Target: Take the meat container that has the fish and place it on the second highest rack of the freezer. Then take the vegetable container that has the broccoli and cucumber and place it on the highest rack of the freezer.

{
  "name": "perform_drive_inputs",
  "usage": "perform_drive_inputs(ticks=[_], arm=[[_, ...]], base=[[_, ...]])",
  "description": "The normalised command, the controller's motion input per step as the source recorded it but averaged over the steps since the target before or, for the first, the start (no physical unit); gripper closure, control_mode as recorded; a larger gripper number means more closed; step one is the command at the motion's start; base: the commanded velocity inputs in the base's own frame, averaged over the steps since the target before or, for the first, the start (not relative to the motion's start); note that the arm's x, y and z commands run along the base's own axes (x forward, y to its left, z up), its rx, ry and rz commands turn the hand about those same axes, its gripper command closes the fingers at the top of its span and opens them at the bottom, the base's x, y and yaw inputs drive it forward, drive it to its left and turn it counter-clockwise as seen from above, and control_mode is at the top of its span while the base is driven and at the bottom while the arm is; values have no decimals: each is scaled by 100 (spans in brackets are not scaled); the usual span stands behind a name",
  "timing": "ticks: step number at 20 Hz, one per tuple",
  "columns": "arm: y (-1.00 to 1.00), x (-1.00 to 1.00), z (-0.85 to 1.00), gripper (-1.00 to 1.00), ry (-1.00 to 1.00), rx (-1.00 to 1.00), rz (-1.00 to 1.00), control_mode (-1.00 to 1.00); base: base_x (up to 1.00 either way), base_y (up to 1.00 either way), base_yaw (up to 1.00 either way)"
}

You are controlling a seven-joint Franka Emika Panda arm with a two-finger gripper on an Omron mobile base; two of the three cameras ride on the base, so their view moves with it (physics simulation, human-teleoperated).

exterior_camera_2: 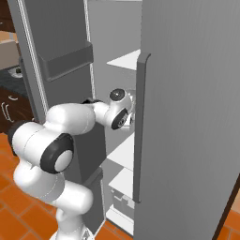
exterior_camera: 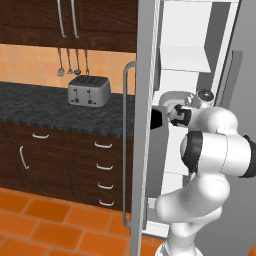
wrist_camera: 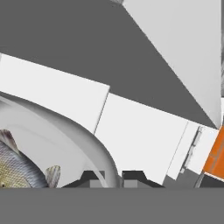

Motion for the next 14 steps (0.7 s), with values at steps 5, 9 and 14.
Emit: perform_drive_inputs(ticks=[5,9,14], arm=[[-24,36,-7,100,7,0,0,-100],[-28,27,0,100,5,1,0,-100],[-4,45,-1,100,5,0,-1,-100]], base=[[0,0,0],[0,0,0],[0,0,0]])
